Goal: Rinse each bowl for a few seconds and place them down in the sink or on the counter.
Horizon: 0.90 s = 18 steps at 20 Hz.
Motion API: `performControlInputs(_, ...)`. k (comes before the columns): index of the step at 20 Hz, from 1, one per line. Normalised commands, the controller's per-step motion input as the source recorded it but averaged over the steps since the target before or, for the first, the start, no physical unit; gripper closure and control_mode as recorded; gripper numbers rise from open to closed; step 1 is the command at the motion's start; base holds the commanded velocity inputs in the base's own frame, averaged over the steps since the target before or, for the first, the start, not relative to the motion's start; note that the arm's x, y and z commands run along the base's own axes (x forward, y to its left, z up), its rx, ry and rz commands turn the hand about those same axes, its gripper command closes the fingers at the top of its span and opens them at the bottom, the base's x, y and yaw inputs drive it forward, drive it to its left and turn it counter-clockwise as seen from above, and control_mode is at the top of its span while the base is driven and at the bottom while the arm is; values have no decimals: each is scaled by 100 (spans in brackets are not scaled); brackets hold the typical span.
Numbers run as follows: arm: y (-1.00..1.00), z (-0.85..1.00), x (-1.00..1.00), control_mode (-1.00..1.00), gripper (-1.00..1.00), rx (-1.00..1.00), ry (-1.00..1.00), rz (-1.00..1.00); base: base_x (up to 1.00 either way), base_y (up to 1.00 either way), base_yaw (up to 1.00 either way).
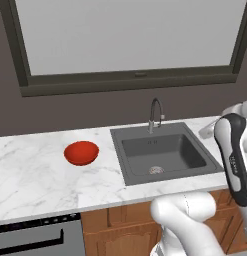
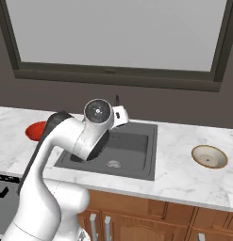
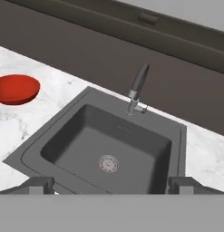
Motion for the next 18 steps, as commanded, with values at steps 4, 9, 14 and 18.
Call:
performControlInputs(4, -32, 0, 0, -100, -100, 0, -17, 12, 0, 0, 0)
performControlInputs(9, -26, -1, 5, -100, -100, 0, -16, 13, 0, 0, 0)
performControlInputs(14, -7, -17, 21, -100, -100, 2, -7, 17, 0, 0, 0)
performControlInputs(18, 0, -15, 27, -100, -100, 1, -7, 7, 0, 0, 0)
